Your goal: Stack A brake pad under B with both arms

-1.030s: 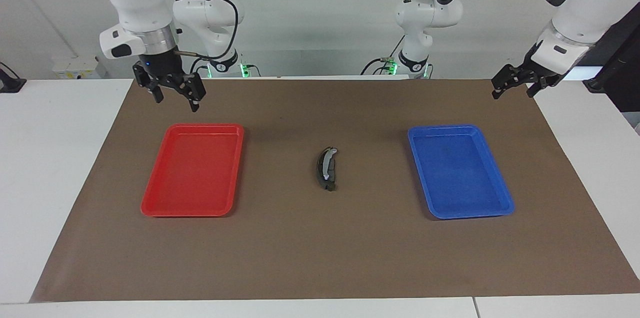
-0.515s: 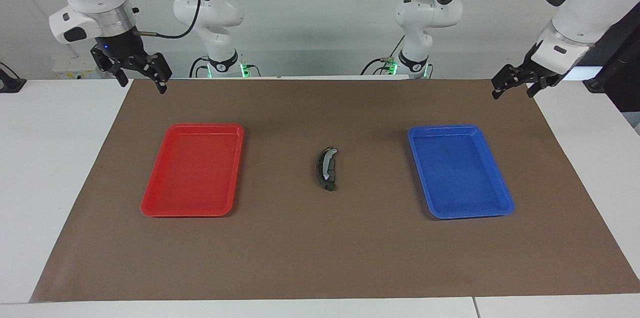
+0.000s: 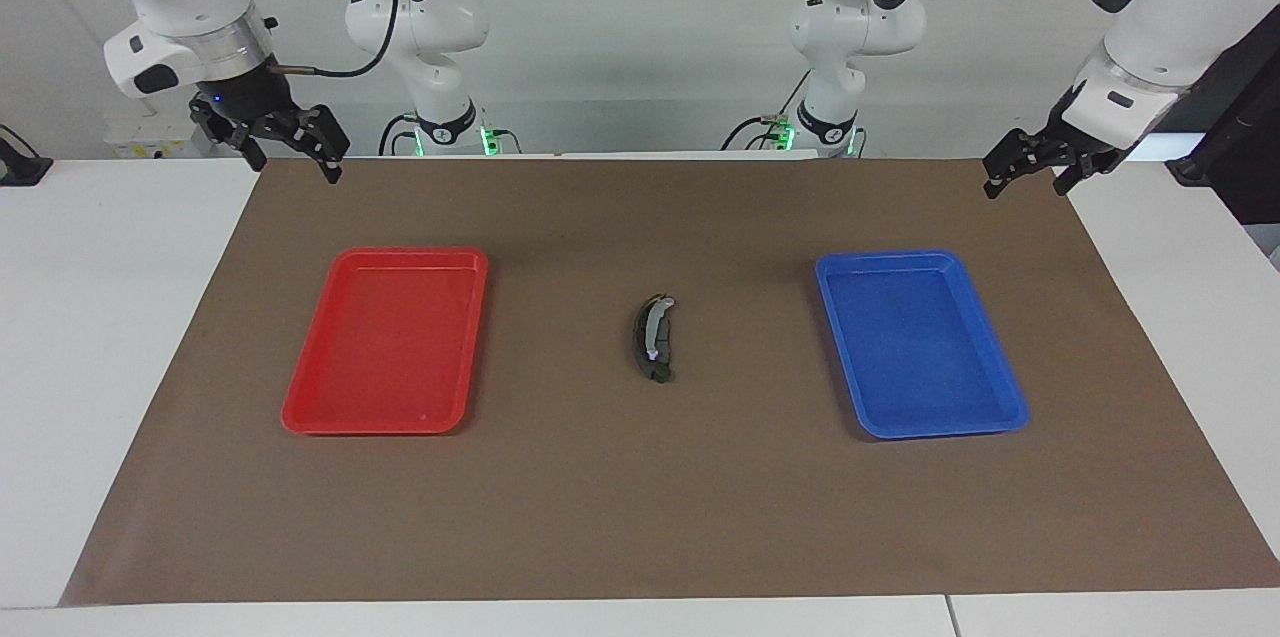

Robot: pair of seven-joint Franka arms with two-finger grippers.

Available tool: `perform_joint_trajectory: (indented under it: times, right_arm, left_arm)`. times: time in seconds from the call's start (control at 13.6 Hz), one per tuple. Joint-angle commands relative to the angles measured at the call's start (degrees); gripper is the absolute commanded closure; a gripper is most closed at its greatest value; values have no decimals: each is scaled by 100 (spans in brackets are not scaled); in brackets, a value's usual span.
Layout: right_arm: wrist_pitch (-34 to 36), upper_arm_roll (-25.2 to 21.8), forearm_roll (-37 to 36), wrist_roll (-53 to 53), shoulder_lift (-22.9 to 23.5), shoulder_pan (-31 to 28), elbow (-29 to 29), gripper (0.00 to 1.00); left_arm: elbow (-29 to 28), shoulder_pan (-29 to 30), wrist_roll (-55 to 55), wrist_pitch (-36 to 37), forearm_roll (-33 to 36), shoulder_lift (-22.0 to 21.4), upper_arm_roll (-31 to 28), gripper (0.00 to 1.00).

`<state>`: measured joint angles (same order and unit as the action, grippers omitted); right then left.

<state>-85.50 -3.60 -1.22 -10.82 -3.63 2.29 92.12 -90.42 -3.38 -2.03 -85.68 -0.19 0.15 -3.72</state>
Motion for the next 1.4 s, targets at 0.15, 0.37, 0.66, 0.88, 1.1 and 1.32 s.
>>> perform_joint_trajectory:
  times: [0.15, 0.37, 0.66, 0.88, 1.1, 1.32]
  right_arm:
    - [218, 105, 113, 63, 153, -19, -291, 0]
    - [306, 114, 86, 71, 179, -9, -431, 0]
    - [183, 114, 25, 238, 205, -9, -414, 0]
    - [183, 105, 7, 501, 205, -53, -388, 0]
    - [131, 88, 16, 502, 161, -71, -300, 0]
    - [7, 70, 7, 528, 135, -54, -212, 0]
  left_arm:
    - [-64, 65, -69, 43, -60, -59, 21, 0]
    - [-64, 65, -69, 43, -60, -59, 21, 0]
    - [-64, 65, -69, 43, -60, -59, 21, 0]
    - [-64, 56, -69, 43, -60, -59, 21, 0]
    - [-64, 65, -69, 43, -60, -59, 21, 0]
    - [-64, 65, -69, 43, -60, -59, 21, 0]
